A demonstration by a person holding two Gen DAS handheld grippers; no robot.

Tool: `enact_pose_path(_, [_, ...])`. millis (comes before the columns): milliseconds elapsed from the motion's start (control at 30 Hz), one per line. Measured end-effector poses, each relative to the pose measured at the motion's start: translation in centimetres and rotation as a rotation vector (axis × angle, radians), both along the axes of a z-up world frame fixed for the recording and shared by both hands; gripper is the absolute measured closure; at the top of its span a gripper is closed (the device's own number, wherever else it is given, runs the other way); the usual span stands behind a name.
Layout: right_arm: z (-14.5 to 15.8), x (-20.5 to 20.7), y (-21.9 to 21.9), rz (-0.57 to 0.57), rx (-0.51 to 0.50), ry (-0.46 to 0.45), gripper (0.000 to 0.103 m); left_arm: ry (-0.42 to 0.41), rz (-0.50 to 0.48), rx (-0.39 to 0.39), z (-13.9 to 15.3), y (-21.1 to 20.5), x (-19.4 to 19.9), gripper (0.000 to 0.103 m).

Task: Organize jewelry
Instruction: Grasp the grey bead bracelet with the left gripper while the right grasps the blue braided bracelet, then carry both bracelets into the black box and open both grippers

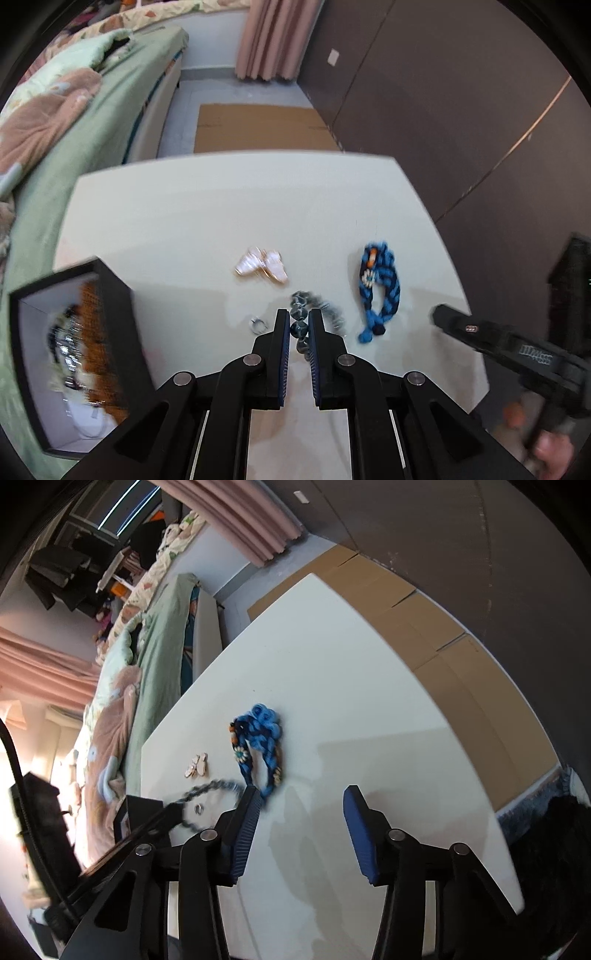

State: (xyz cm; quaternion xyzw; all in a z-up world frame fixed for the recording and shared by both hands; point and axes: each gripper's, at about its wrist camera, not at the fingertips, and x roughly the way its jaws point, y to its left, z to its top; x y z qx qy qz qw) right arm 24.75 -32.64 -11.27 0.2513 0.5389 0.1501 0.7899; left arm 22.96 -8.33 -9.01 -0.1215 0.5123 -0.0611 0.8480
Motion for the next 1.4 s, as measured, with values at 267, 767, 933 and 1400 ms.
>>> enact_pose_path(267, [-0.5, 2.5, 3.6, 0.059, -0.087, 0.024, 0.063, -0.067, 0.035, -0.042, 3.6, 3.0, -1.1, 0.093])
enact_pose_path(767, [0.2, 3.8, 5.2, 0.077, -0.255, 0.013, 0.094, -0.172, 0.133, -0.106, 8.7, 9.8, -4.3, 0.093])
enact_pose_path(933, [2.5, 1.7, 4.2, 0.058, -0.164, -0.045, 0.095, -0.177, 0.181, -0.129, 8.9, 12.4, -5.4, 0.093])
enact_pose_path(1400, [10.3, -3.6, 9.8, 0.185, -0.035, -0.188, 0.095, -0.145, 0.219, -0.251, 7.9, 16.6, -6.7, 0.063])
